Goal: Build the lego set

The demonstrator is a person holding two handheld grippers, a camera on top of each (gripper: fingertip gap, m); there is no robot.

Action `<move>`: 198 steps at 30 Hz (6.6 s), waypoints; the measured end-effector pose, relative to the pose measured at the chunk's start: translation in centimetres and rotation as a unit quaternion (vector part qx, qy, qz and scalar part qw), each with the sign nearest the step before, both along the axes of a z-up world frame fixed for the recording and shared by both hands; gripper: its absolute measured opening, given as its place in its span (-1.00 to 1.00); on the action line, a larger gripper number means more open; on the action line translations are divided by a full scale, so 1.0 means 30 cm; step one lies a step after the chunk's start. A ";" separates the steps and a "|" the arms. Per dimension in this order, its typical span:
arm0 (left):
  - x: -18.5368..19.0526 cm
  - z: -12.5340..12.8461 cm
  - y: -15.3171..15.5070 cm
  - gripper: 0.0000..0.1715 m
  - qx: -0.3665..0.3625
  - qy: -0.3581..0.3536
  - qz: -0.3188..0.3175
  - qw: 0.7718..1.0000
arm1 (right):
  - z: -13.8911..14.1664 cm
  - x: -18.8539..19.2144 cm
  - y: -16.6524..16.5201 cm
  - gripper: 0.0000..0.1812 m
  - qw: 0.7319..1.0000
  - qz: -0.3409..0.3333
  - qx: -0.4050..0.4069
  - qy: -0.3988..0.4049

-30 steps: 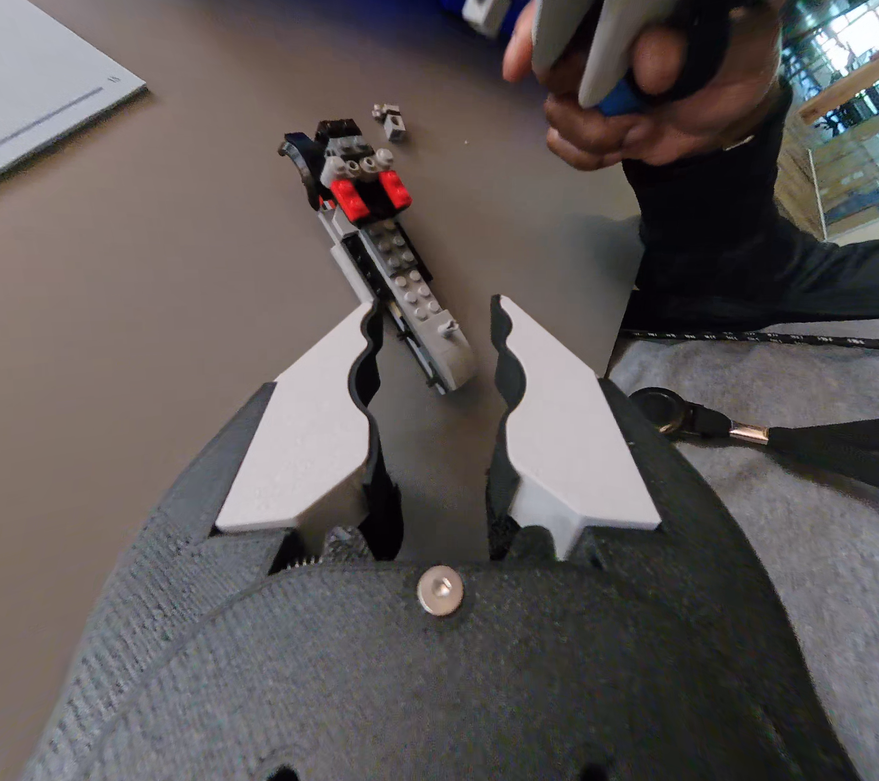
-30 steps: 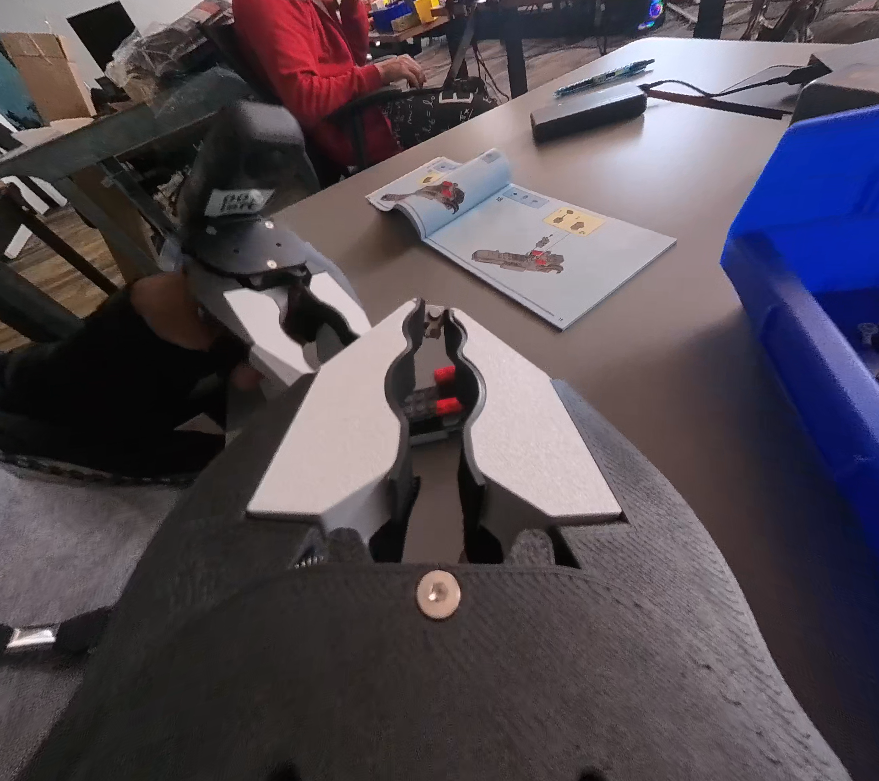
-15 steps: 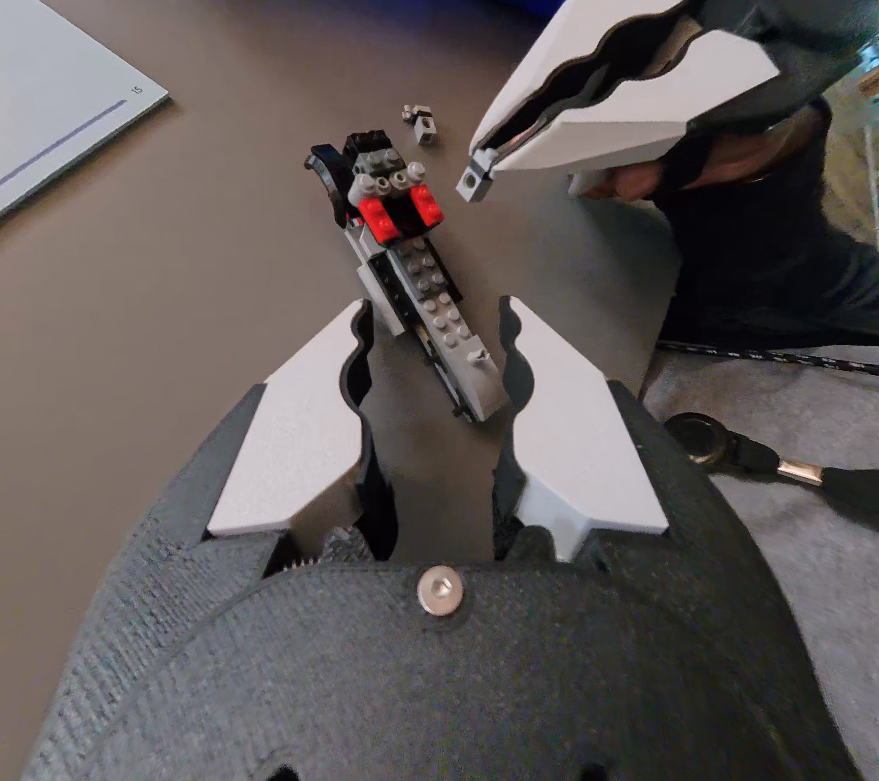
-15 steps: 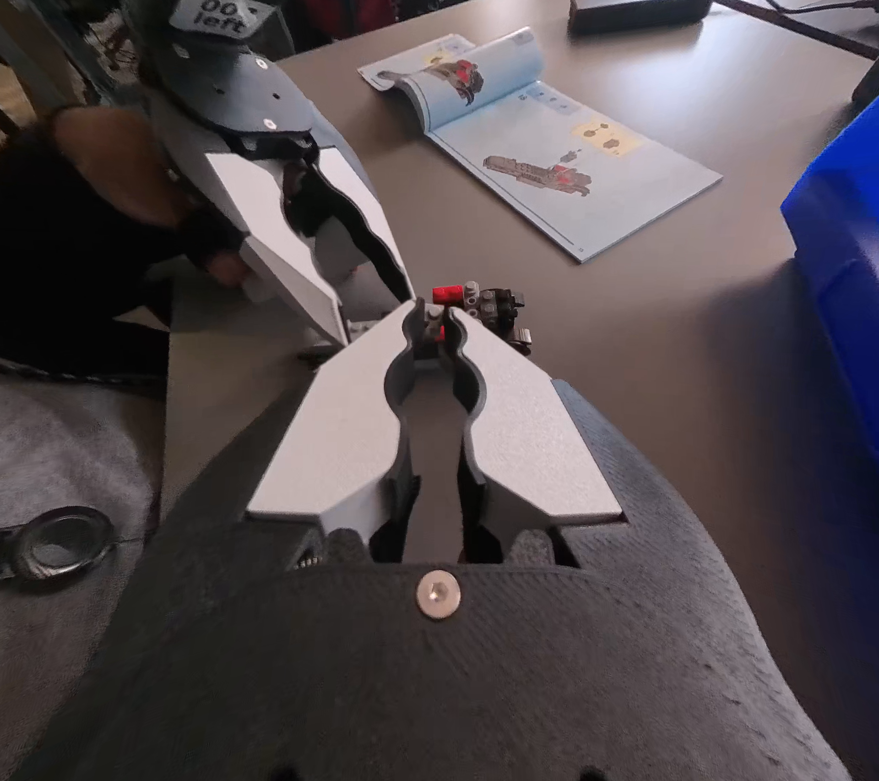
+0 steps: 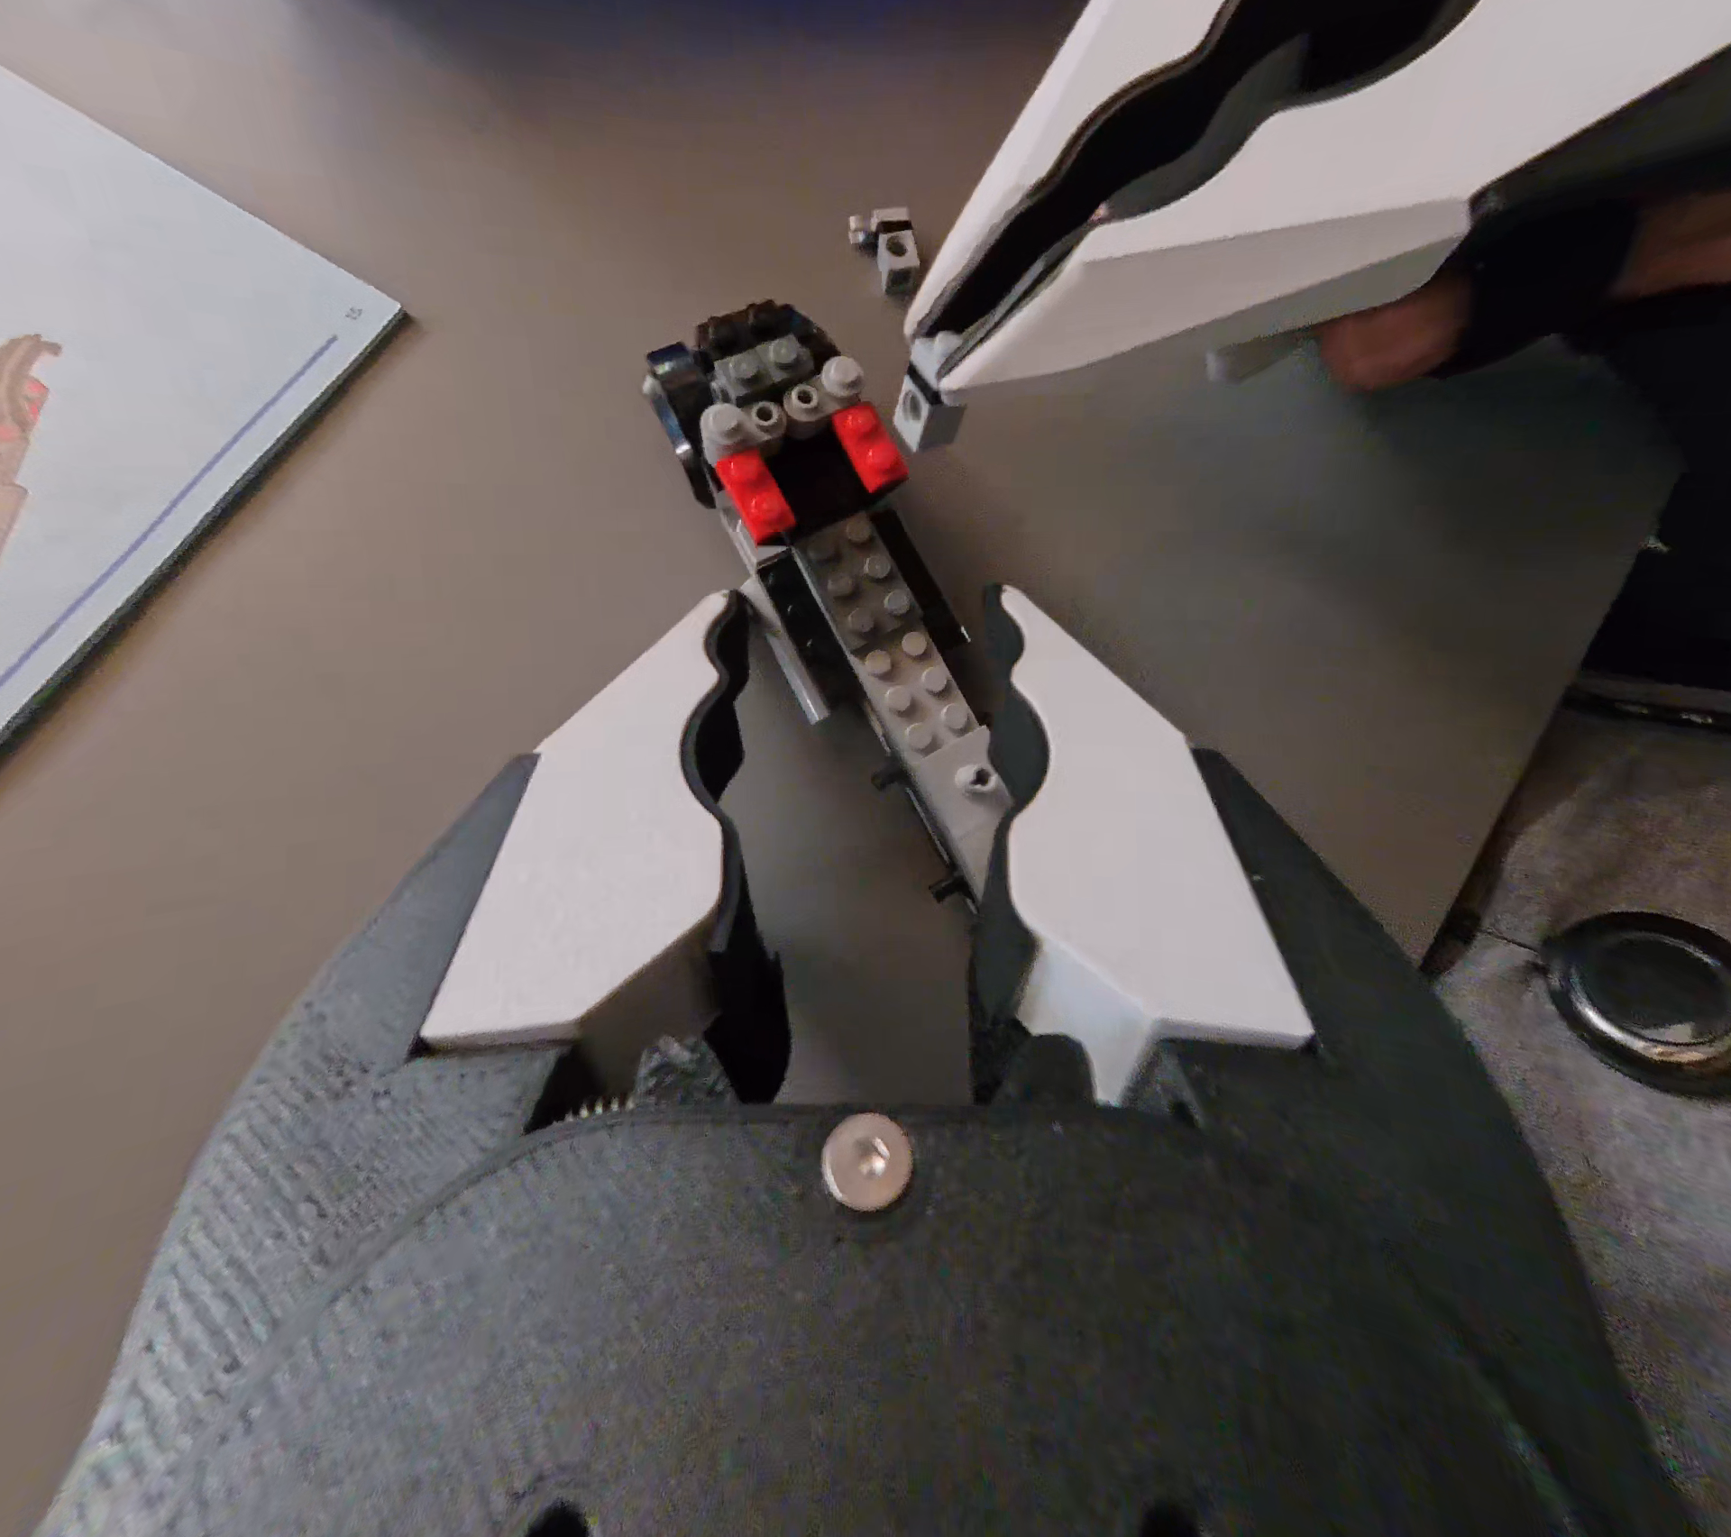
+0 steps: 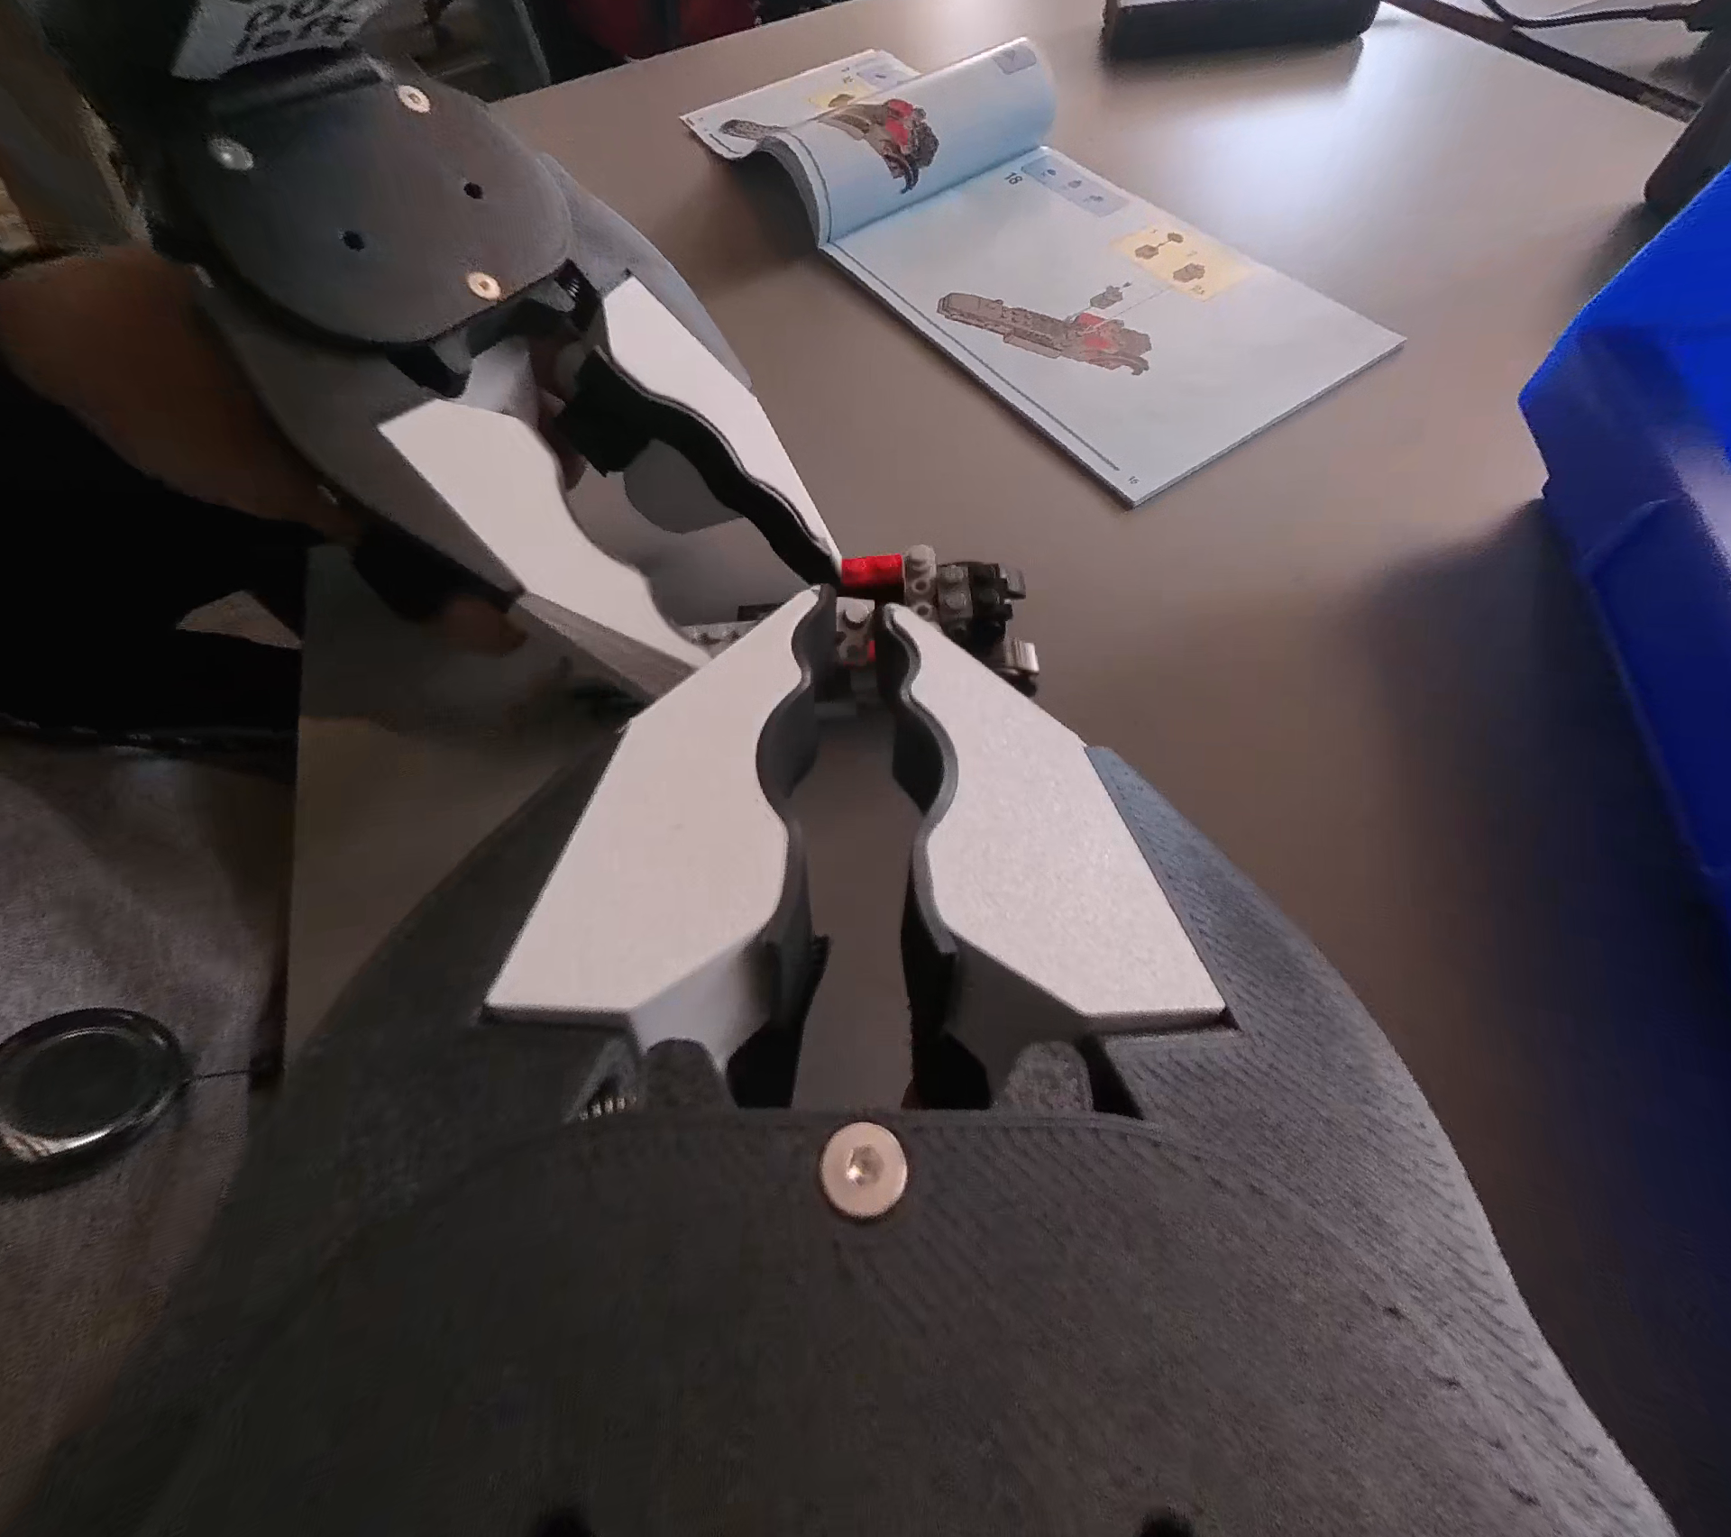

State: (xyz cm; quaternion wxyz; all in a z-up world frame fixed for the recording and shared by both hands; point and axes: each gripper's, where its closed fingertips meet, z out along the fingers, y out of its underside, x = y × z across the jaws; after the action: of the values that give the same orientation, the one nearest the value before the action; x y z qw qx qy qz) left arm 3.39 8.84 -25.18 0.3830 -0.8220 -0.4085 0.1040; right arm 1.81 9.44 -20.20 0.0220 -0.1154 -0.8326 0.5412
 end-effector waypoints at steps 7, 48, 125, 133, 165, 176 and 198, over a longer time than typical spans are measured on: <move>0.001 0.005 0.021 -0.53 0.026 -0.004 0.003 1.000 | -0.001 0.010 -0.001 -0.90 1.000 0.001 0.003 0.010; 0.084 -0.008 0.014 -0.36 -0.045 -0.002 -0.031 0.999 | -0.003 0.066 0.057 -0.90 0.998 -0.023 0.006 0.059; 0.037 0.053 0.031 -0.63 0.075 -0.032 -0.001 0.997 | 0.039 0.025 0.011 -0.82 0.944 -0.115 0.055 0.306; 0.040 0.058 0.035 -0.64 0.077 -0.043 -0.016 0.996 | 0.078 0.086 0.043 -0.64 0.923 -0.019 0.036 0.384; 0.065 0.141 0.018 -0.64 0.070 -0.071 -0.073 0.992 | 0.025 0.075 -0.009 -0.49 0.734 0.179 0.161 0.636; 0.060 0.126 0.023 -0.64 0.067 -0.082 -0.076 0.992 | 0.014 0.059 -0.006 -0.61 0.747 0.172 0.169 0.619; 0.058 0.138 0.027 -0.63 0.073 -0.082 -0.078 0.991 | 0.022 0.051 0.004 -0.62 0.753 0.172 0.179 0.609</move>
State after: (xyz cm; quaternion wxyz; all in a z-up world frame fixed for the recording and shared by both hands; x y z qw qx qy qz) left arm 5.12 9.66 -21.05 0.4136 -0.8271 -0.3798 -0.0241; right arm 3.35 9.56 -19.55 0.4513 0.3894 -0.7309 0.3324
